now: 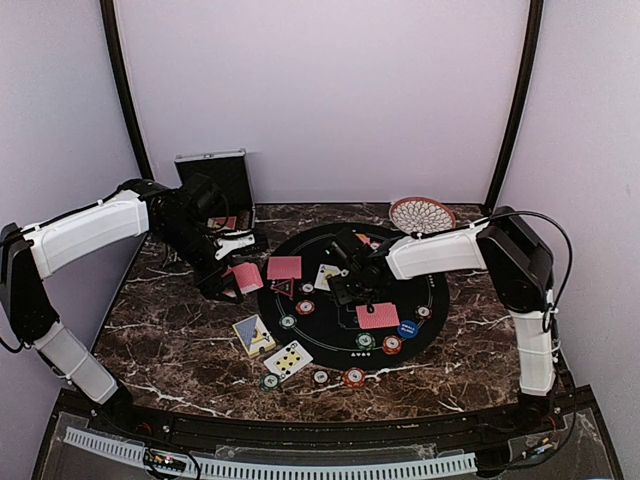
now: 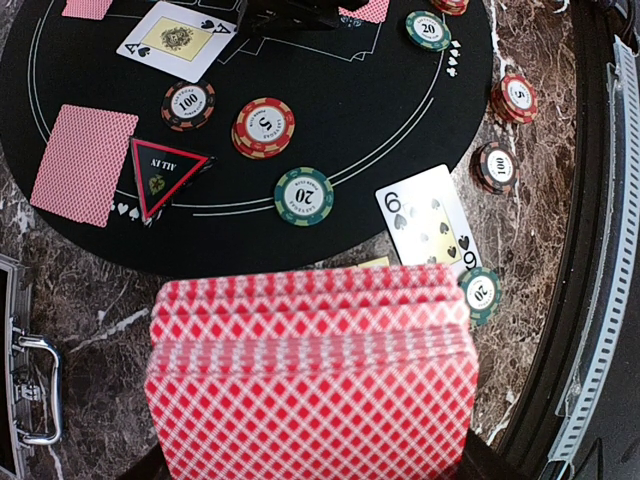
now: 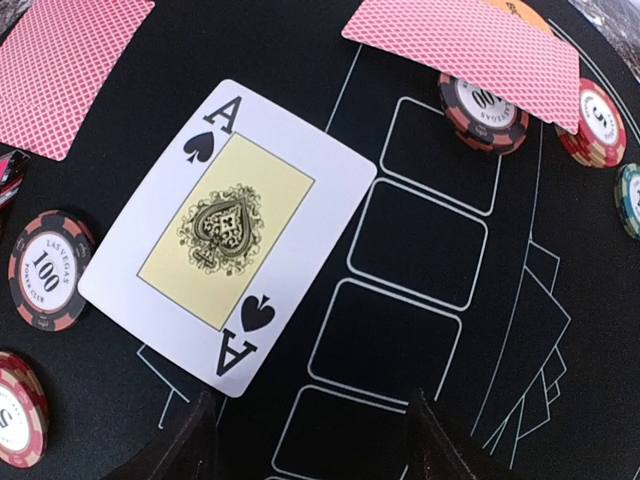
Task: Distribute texas hold em gaming equipment
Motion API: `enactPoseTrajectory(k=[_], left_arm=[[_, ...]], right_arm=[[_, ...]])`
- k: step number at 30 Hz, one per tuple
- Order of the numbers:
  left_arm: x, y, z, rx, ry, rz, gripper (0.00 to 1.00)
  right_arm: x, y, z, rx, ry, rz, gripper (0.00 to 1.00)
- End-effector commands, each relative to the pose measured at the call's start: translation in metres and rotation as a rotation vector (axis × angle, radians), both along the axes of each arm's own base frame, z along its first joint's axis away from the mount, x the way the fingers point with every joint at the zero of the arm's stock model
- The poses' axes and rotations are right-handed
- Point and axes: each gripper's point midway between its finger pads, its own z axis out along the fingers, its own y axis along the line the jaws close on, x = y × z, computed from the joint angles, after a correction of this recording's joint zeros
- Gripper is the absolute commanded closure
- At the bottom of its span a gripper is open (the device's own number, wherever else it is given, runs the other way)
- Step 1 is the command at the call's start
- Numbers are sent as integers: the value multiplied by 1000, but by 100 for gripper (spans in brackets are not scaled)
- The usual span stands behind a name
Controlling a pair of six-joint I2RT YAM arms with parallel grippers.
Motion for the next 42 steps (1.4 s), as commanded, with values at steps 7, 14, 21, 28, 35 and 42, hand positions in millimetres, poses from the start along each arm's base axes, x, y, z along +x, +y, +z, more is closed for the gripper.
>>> enactPoseTrajectory(k=[7, 14, 21, 28, 35, 42], left_arm=[[-1, -1, 12, -26, -10, 1, 100], [0, -2, 14, -29, -14, 0, 100], [0, -1, 14, -26, -15, 1, 100], [1, -1, 13, -26, -15, 1, 100], [0, -1, 12, -23, -11, -1, 100], [-1, -1, 12, -24, -5, -5, 100]], right_arm=[[16, -10, -7, -42, -24, -26, 35], [25, -11, -6, -51, -48, -35, 37], [31, -14, 0, -63, -65, -34, 38], [40, -39, 12, -59, -70, -66, 38], [39, -42, 39, 58, -62, -47, 36], [48, -37, 46, 236, 30, -62, 38]])
